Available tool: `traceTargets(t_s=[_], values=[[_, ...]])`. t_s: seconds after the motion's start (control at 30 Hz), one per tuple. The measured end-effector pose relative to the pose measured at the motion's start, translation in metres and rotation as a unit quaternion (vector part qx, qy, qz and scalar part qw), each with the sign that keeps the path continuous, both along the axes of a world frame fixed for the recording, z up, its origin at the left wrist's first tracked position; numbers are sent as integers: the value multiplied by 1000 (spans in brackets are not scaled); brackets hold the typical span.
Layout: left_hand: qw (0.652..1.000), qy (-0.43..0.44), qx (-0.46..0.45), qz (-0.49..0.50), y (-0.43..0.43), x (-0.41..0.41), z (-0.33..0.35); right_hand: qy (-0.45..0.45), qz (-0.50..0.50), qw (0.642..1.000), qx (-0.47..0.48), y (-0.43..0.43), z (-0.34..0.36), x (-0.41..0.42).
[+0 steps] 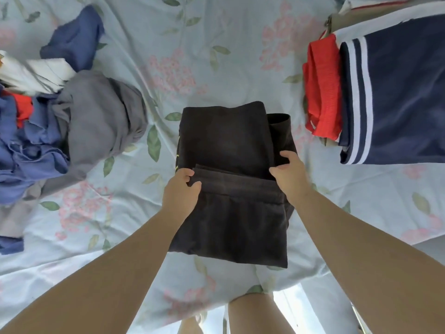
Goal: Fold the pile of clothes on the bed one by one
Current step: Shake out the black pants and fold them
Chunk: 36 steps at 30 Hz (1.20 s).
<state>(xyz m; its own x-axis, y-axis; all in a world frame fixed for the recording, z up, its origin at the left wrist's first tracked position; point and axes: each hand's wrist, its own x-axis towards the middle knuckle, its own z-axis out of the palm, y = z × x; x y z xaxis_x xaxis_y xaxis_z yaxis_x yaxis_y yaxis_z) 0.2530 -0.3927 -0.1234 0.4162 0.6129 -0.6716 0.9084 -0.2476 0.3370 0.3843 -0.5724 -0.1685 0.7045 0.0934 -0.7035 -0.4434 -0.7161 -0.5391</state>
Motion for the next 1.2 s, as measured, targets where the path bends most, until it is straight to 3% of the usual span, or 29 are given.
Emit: traceTargets(t_s=[0.1,0.2,0.23,0.3,0.4,0.47,0.53,0.6,0.77,0.97,1.03,1.2], values=[[999,-26,27,15,2,3,2,-47,168,984,-27,14,3,-11],[990,-112,64,56,1,16,3,-182,403,893,-88,24,12,-36],[985,-148,60,62,-1,24,3,-217,448,863,-82,25,12,-47],[978,-204,45,25,-5,41,-1,-229,488,840,-61,23,9,-68],[982,-124,56,-130,-13,65,-10,-242,464,852,-24,19,-1,-77],[972,-36,78,-221,-13,70,-18,-221,399,889,25,18,2,-68],[977,3,73,-200,-8,69,-24,-149,265,953,21,19,4,-53],[987,5,57,-149,-3,62,-24,-127,172,976,-32,18,0,-37],[992,-50,46,-107,5,53,-16,-71,249,963,-81,24,-8,-24],[972,-218,5,-83,2,77,3,-162,75,983,-42,-4,10,0],[965,-241,-31,-104,-7,92,4,-131,36,990,-22,-11,10,10],[962,-255,-43,-83,-13,102,0,28,113,991,67,14,0,10]])
